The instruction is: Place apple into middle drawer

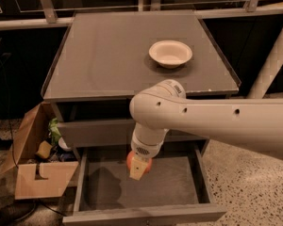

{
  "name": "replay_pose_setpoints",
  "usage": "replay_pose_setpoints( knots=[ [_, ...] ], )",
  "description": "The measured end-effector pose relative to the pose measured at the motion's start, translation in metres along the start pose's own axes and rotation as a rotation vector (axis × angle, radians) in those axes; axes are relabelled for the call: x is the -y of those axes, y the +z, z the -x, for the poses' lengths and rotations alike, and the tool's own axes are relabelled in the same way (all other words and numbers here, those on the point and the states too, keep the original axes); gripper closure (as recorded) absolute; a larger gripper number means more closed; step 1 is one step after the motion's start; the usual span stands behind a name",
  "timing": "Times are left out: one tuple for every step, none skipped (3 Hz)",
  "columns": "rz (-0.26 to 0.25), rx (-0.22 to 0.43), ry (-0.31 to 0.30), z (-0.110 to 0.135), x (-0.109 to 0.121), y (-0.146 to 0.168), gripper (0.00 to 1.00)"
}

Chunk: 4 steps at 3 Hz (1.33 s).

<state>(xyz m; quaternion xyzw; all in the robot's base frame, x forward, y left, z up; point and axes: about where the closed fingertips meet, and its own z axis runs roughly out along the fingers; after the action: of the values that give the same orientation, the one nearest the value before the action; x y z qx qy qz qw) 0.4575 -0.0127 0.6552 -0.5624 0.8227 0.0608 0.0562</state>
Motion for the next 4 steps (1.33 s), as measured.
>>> replay_pose_setpoints(
  knots=[
    [0.005, -0.001, 0.003, 0.000, 0.000, 0.003, 1.00],
    [0.010, 0.020, 0.091, -0.001, 0.011, 0.038, 1.00],
    [0.019, 0.046, 0.216, -0.003, 0.026, 0.089, 1.00],
    [0.020, 0.047, 0.218, -0.003, 0.026, 0.089, 1.00]
  ],
)
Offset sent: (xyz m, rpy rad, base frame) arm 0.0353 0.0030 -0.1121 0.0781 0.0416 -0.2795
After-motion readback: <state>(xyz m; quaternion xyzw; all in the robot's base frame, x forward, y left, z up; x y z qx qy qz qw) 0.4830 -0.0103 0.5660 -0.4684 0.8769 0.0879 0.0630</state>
